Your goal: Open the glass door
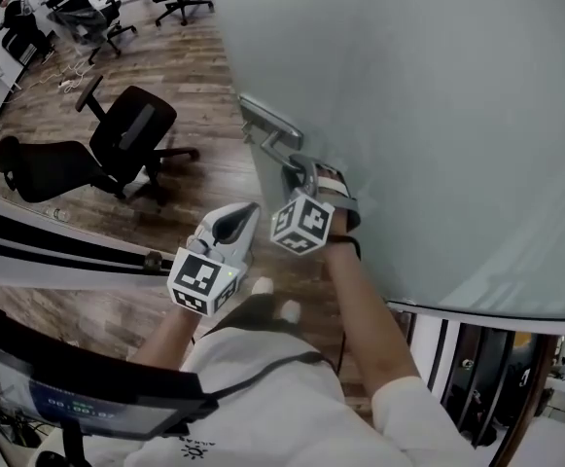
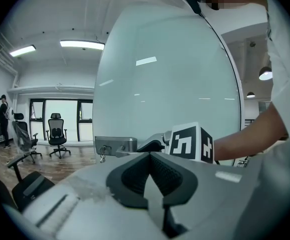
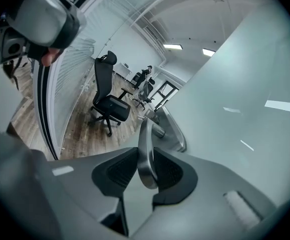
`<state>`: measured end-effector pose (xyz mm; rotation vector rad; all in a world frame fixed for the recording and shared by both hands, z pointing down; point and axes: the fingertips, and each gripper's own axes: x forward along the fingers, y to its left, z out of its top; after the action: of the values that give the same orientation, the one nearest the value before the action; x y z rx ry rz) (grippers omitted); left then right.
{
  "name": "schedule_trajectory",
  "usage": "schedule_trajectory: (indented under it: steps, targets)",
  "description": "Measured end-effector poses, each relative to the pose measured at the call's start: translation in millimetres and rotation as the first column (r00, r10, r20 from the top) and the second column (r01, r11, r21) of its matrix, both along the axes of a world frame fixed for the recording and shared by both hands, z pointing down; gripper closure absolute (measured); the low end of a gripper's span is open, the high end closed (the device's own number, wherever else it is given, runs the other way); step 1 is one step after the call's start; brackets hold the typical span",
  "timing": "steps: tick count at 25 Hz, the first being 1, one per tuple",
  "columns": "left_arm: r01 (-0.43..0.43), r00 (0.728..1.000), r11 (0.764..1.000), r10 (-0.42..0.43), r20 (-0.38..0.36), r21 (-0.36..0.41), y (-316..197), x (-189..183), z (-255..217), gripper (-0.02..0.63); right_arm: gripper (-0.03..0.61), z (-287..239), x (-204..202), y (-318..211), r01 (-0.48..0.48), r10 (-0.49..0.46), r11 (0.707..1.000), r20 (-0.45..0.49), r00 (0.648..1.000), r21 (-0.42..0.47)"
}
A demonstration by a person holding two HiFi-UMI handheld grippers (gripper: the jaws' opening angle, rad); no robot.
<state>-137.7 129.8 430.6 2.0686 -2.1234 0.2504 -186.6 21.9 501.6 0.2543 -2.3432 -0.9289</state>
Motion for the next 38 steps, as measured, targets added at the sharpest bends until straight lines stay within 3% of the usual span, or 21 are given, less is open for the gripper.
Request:
schedule_trajectory:
  steps: [15,28,34,38]
  targets:
    - [-0.072,0.997,0.995,0.074,-0.018,0.066,-127.5,-53.1,-5.1,0.611,0.477,1.4,-17.1,-79.7,-0.099,0.1,0.995,0.016,0.995,-0.014]
    - [-0.167,0.982,0.976,0.177,-0.059,0.142,-227.1,-75.0,-22.6,0.611,0.476,-0.8,-14.9,-150.3,-0.221,0.221,0.975,0.017,0.975,-0.007]
    - [-0.167,0.982,0.981,0.174,-0.069,0.097,-272.7,-60.1,-31.1,0.611,0.479,-23.6,1.5,-206.1,-0.224,0.224,0.974,0.012,0.974,-0.014]
    - [-0.169,0.983,0.984,0.172,-0.058,0.058,-314.1,-48.2,-9.3,0.611,0.48,-4.0,7.9,-250.2,-0.238,0.239,0.97,0.009,0.971,-0.05]
